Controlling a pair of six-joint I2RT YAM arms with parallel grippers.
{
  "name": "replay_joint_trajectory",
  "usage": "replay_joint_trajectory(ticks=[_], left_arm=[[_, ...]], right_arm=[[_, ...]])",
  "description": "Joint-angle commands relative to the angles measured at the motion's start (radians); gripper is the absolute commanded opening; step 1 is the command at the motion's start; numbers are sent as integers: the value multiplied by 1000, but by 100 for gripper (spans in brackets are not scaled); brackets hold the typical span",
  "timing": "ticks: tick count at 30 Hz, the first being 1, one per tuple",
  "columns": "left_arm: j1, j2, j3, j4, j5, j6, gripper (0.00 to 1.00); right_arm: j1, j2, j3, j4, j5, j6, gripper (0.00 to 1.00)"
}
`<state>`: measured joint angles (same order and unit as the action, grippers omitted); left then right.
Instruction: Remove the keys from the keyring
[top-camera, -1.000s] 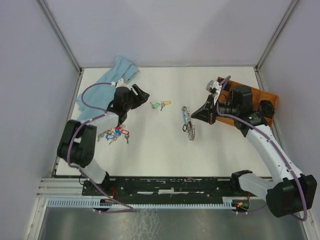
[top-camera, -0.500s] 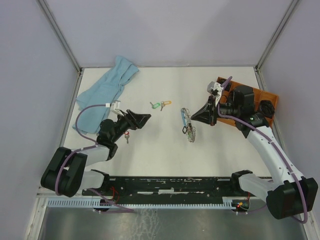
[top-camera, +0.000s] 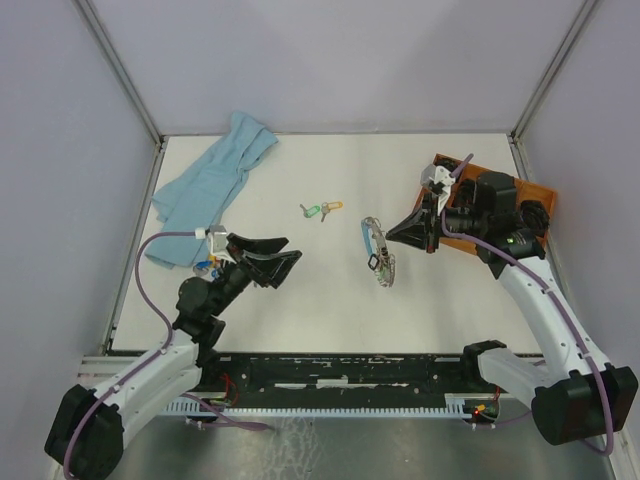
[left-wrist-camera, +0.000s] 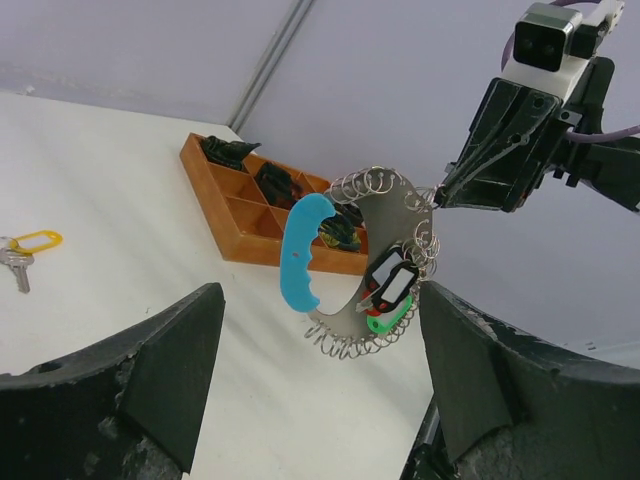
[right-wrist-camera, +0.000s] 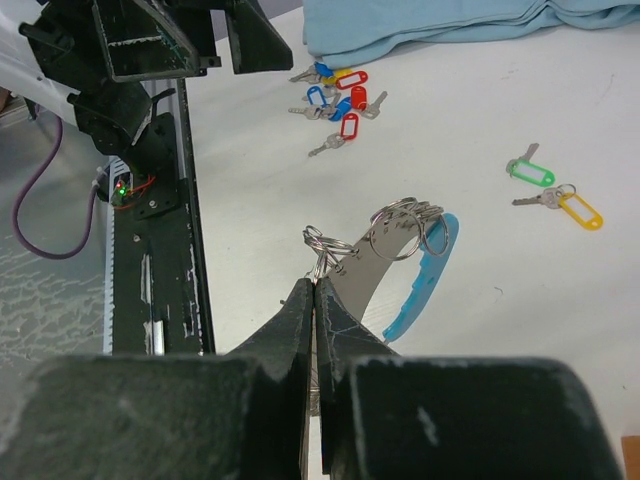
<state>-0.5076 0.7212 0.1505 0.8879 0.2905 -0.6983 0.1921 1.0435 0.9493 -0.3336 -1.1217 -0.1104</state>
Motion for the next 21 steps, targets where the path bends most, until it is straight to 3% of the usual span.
replay_joint_trajectory(ticks=[1, 7, 21], left_arm=[[-3, -52, -32, -23, -42, 4, 85], [-4, -85, -116, 35, -35, -70, 83], [-3, -203, -123, -130, -108, -65, 82]], right_arm=[[-14, -20, 70, 0, -41, -49, 6], [-14, -14, 89, -59, -43, -98, 6], [-22, -5, 104, -113, -24, -153, 7]])
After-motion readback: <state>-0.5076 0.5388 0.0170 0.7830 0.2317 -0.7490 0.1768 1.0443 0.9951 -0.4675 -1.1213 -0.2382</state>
